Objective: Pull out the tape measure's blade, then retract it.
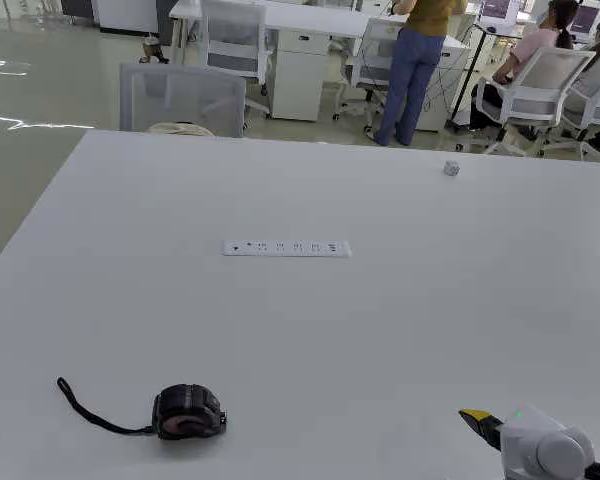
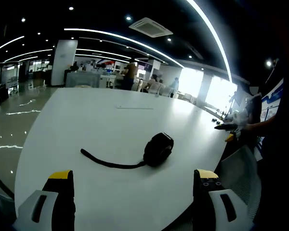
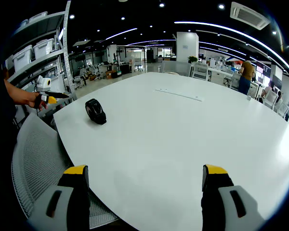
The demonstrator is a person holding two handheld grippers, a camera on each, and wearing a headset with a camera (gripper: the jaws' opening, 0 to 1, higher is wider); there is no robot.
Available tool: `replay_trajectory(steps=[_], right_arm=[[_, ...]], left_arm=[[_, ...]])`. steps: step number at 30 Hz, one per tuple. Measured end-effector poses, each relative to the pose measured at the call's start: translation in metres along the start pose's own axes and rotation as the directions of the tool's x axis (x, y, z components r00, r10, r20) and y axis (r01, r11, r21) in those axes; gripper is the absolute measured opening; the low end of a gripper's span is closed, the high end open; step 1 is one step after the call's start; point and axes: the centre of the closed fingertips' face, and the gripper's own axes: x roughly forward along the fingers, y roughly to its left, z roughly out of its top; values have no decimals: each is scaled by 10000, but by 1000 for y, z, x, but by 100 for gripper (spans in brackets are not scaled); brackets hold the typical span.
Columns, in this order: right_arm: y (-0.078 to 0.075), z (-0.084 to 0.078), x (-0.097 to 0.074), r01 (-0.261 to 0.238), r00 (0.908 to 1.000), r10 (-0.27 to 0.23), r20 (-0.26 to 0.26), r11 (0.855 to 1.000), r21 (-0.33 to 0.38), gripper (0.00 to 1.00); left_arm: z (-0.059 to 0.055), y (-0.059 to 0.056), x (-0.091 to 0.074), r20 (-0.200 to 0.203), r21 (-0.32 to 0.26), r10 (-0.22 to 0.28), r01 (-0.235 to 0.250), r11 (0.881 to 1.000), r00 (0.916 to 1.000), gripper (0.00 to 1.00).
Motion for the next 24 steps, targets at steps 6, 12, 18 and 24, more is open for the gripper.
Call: replay_trajectory(steps=[6, 12, 18, 24], right_arm=[[-5, 0, -14, 327, 9992, -334, 201, 9989, 334, 100], [-9, -16, -14, 437, 9990, -433, -115, 9985, 336, 100], [-13, -13, -12, 478, 9988, -475, -78, 9980, 425, 100], [-8, -17, -6, 346, 9991, -340, -271, 9992, 202, 100]], left_arm=[[4, 9, -11, -26, 52, 73, -73, 10000, 10000, 100], [3, 10, -9, -156, -58, 95, -95, 9999, 9998, 100], [-6, 6, -5, -365, 11, -59, 60, 10000, 9993, 100], [-11, 2, -5, -561, 112, -195, 201, 9997, 9982, 100]])
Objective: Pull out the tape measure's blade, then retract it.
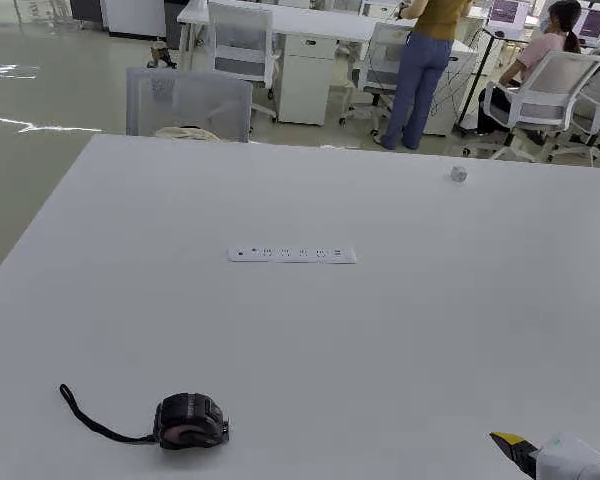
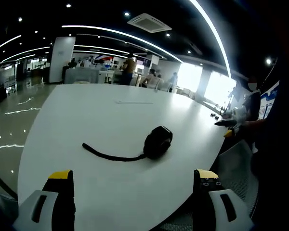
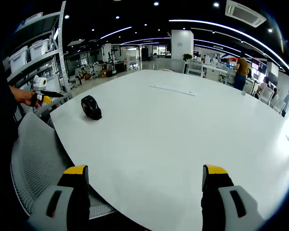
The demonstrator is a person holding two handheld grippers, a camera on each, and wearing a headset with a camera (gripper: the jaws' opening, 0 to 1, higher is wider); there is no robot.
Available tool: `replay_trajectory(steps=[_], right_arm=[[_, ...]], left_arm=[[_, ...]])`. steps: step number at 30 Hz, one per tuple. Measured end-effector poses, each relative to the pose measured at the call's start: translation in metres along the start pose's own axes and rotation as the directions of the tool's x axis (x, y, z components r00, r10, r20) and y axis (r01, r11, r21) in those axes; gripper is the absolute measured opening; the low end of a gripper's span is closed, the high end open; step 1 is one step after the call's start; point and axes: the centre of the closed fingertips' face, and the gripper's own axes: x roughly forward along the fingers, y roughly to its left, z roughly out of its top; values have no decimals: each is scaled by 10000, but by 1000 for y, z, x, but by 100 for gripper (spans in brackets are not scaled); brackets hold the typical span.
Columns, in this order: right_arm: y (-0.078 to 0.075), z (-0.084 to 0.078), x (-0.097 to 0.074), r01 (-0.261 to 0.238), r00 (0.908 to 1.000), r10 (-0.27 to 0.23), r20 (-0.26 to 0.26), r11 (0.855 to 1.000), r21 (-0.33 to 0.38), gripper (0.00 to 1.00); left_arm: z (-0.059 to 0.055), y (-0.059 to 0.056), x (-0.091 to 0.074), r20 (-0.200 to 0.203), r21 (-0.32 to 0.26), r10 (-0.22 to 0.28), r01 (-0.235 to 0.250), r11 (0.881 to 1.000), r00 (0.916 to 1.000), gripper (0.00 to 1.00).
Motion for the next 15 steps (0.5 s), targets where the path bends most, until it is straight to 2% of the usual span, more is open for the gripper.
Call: replay_trajectory(steps=[7, 15], right_arm=[[1, -3, -1, 21, 10000, -21, -4, 10000, 77, 100], [-1, -9, -6, 155, 9999, -154, -17, 9996, 241, 100]], left_arm=[[-3, -2, 0, -77, -83, -111, 110, 9999, 9999, 100], [-1, 2, -1, -26, -71, -56, 56, 10000, 10000, 100]])
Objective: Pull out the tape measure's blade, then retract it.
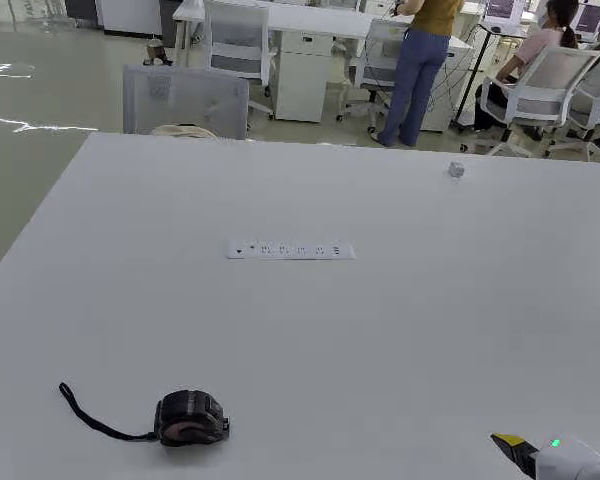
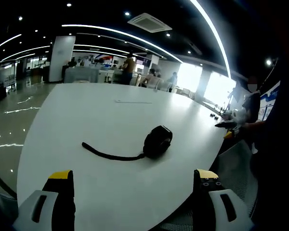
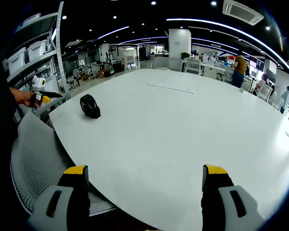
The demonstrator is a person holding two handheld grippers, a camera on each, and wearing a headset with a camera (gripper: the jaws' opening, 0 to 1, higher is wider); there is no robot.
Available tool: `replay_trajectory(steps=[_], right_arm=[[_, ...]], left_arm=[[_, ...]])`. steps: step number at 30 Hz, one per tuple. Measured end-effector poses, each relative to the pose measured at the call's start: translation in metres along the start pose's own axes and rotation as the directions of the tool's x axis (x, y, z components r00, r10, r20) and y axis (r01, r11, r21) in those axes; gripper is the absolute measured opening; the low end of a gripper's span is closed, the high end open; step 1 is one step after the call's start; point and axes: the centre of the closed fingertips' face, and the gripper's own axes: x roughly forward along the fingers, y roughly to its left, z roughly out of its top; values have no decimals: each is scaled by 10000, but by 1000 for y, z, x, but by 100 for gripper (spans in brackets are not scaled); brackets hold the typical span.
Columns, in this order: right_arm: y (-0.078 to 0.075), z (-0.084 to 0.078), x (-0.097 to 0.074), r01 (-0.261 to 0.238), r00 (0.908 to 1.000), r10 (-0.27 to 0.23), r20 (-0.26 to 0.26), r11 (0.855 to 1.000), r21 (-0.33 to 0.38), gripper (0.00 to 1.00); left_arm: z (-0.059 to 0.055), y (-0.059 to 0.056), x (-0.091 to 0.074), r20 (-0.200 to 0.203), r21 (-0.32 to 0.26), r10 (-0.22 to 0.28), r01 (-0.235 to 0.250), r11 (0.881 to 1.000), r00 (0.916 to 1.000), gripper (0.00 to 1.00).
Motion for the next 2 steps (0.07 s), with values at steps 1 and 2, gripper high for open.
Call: replay_trajectory(steps=[1, 2], right_arm=[[0, -1, 0, 17, 10000, -17, -10, 10000, 13, 100], [-1, -2, -1, 27, 10000, -27, -23, 10000, 30, 100]], left_arm=[[0, 0, 0, -3, 0, 6, -6, 10000, 10000, 100], [0, 0, 0, -1, -1, 14, -14, 10000, 10000, 100]])
